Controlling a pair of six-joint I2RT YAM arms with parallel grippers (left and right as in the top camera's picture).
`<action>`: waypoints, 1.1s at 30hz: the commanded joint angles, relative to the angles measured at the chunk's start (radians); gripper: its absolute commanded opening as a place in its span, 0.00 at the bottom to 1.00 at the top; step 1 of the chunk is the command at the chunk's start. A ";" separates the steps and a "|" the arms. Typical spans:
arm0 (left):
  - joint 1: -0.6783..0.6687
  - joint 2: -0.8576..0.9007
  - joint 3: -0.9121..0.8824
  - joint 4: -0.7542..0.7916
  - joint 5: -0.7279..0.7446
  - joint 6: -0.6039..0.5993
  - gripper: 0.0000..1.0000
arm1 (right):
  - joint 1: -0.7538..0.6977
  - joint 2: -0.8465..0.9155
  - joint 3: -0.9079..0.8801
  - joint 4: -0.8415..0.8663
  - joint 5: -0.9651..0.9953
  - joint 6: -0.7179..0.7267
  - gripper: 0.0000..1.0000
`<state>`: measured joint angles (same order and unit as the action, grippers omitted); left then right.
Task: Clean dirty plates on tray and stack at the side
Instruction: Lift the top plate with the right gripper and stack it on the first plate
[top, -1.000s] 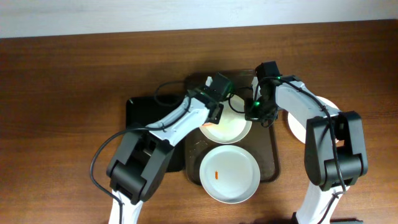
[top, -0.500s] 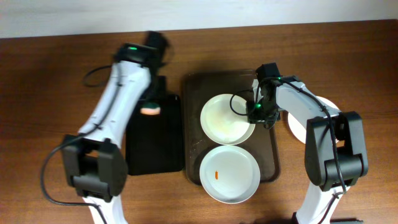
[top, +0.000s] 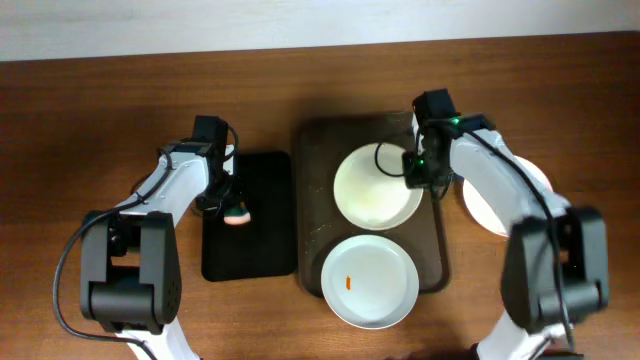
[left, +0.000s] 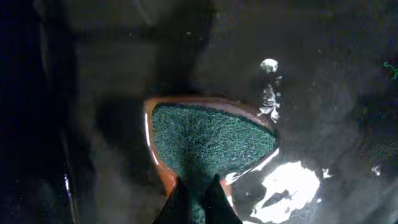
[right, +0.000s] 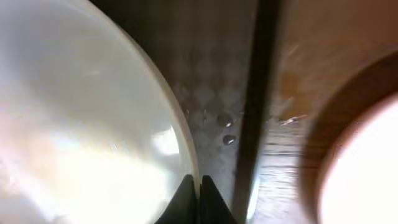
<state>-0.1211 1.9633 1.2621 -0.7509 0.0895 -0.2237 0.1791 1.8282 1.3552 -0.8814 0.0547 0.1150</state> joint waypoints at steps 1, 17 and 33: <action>-0.003 0.054 -0.043 0.006 -0.041 0.016 0.00 | 0.105 -0.174 0.031 -0.002 0.216 -0.003 0.04; 0.096 0.054 -0.043 0.060 -0.077 0.013 0.00 | 0.706 -0.183 0.092 0.154 0.534 0.081 0.04; 0.096 0.054 -0.043 0.062 -0.077 0.013 0.00 | 0.884 -0.133 0.092 0.187 0.814 0.039 0.04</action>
<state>-0.0387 1.9617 1.2583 -0.6865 0.0486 -0.2237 1.0325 1.6947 1.4300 -0.7010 0.7845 0.1532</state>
